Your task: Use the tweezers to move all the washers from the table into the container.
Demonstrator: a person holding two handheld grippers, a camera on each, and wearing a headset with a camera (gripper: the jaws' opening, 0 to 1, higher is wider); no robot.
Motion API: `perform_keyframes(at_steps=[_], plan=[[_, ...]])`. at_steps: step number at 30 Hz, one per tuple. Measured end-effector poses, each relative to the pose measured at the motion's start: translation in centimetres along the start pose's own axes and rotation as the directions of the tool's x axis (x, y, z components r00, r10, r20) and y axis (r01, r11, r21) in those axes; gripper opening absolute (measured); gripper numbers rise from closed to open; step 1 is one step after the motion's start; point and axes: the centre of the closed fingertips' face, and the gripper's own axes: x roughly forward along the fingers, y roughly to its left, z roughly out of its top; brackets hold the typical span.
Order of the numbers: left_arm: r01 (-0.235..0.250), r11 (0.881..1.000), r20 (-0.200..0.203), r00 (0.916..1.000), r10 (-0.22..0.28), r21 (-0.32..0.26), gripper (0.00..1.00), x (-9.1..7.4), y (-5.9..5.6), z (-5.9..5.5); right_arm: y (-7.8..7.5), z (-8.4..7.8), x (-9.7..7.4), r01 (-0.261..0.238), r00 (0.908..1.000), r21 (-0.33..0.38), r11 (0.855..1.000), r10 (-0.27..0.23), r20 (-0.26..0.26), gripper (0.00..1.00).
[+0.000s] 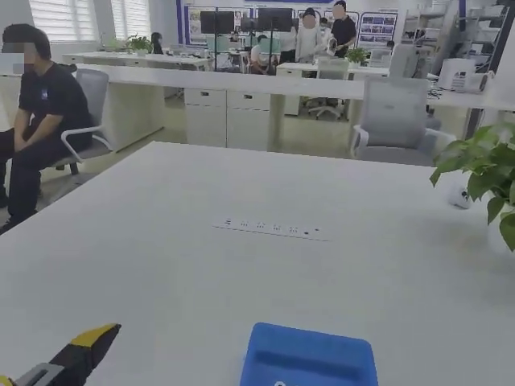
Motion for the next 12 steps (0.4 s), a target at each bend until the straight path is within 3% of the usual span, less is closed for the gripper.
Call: perform_keyframes(at_steps=[12], plan=[[-0.001,0.999,0.002,1.0,0.001,-0.038,0.99,0.51,0.53,-0.26,-0.49,0.06,0.44,0.035,0.9994,0.001,0.999,-0.035,0.001,0.99]])
